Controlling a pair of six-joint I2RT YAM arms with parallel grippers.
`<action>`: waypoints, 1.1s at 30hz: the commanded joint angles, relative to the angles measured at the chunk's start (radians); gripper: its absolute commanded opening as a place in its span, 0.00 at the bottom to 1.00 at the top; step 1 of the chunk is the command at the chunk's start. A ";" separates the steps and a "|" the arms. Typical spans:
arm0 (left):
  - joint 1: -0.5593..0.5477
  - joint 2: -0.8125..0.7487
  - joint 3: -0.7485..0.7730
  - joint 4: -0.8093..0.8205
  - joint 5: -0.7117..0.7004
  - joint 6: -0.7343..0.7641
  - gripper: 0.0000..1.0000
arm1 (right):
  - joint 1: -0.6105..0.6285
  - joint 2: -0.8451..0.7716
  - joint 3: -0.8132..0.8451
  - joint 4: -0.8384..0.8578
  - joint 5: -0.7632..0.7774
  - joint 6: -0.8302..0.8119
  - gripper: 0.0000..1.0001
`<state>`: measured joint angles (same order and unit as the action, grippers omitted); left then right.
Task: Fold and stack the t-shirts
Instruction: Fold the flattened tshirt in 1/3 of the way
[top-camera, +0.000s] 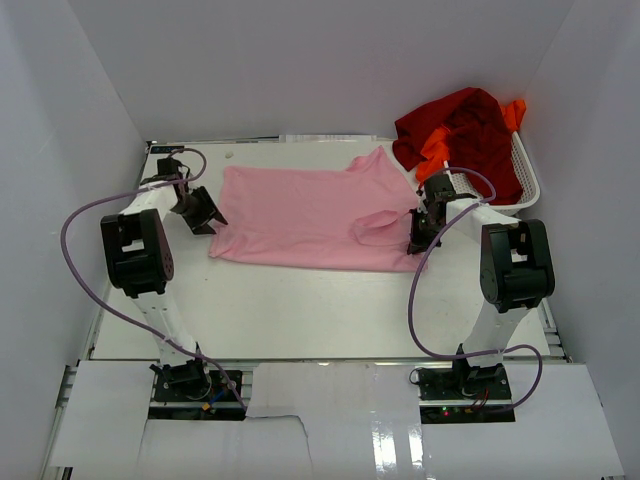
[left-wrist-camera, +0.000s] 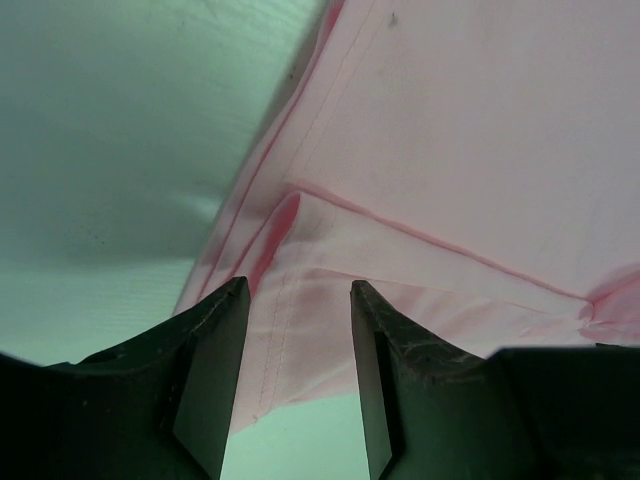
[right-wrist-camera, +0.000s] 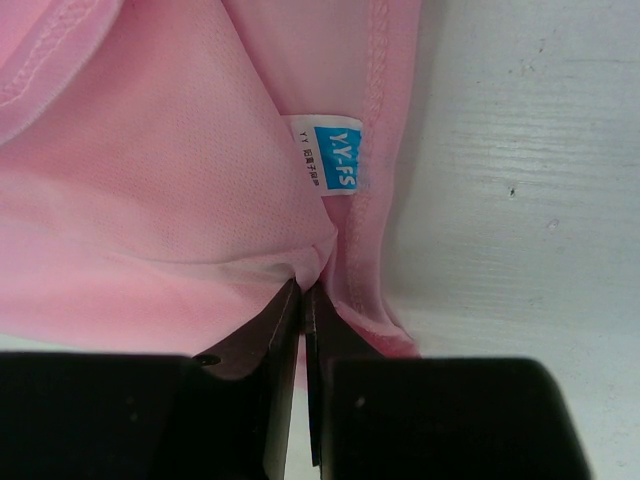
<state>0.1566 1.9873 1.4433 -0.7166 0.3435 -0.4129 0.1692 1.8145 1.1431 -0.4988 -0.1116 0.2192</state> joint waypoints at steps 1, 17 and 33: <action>-0.009 0.015 0.038 0.028 -0.035 -0.013 0.56 | -0.007 -0.029 -0.020 0.003 -0.007 -0.017 0.11; -0.038 0.015 -0.014 0.045 -0.058 0.003 0.27 | -0.010 -0.024 -0.017 0.002 -0.003 -0.021 0.11; -0.038 0.011 0.060 -0.047 -0.192 0.011 0.00 | -0.008 -0.018 -0.019 -0.001 -0.002 -0.024 0.11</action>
<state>0.1219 2.0350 1.4616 -0.7265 0.2287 -0.4107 0.1654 1.8091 1.1347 -0.4911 -0.1162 0.2062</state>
